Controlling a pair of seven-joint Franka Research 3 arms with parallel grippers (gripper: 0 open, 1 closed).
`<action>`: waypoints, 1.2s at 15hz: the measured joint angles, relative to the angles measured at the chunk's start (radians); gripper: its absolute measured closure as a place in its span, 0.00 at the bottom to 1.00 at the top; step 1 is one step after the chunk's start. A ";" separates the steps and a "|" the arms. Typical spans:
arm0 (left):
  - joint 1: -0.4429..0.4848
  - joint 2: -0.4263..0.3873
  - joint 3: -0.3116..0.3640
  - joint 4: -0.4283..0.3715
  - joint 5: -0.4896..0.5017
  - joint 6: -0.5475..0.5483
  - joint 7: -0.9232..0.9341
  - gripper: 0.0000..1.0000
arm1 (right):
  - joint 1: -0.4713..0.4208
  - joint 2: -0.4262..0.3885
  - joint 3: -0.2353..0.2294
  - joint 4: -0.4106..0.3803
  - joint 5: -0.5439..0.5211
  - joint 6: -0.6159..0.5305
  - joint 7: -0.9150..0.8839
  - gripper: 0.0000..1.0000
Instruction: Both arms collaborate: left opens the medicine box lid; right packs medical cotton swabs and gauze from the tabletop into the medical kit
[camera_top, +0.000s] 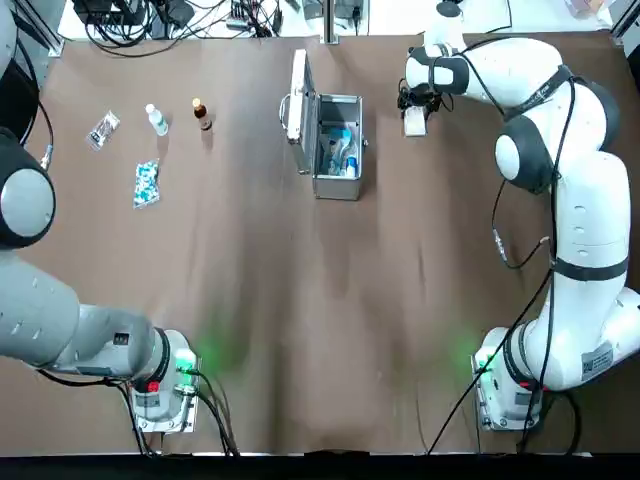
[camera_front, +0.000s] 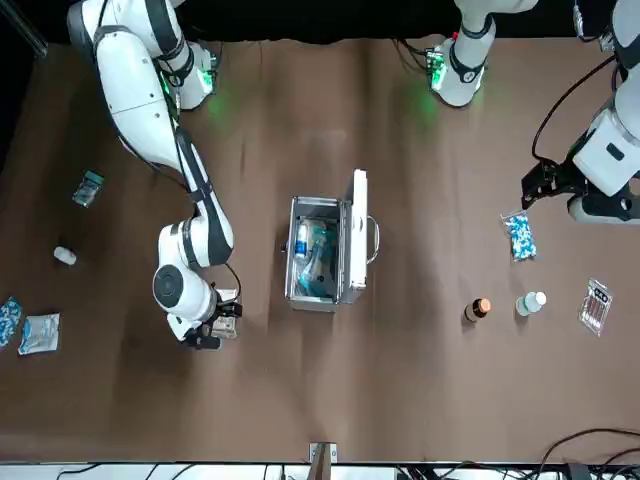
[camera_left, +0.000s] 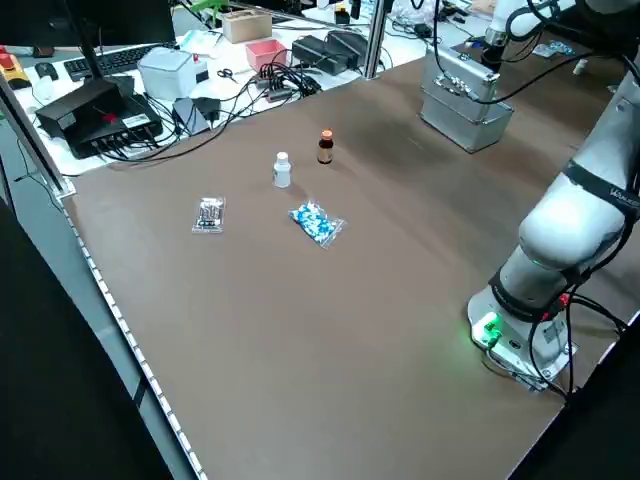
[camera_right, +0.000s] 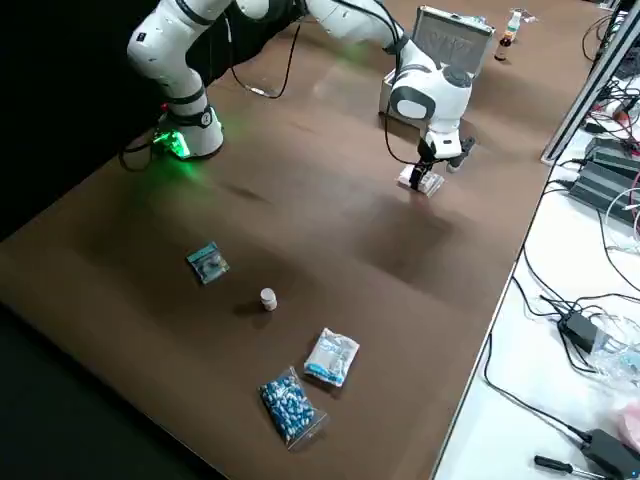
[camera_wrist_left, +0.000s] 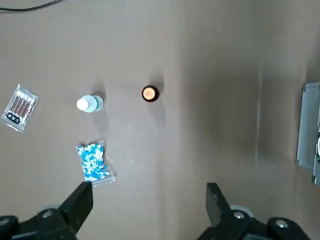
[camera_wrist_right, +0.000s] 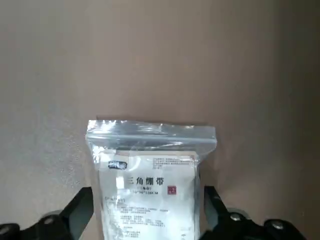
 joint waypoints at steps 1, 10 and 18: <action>0.000 0.000 0.000 0.000 0.000 0.000 0.000 0.00 | 0.000 0.000 0.000 0.000 0.000 -0.001 0.000 0.07; 0.000 0.001 0.000 0.000 0.000 0.000 0.000 0.00 | 0.000 -0.006 0.000 0.012 0.037 -0.012 -0.001 0.53; 0.000 0.001 0.000 -0.001 0.000 0.000 0.001 0.00 | 0.113 -0.069 0.021 0.137 0.147 -0.156 0.207 0.56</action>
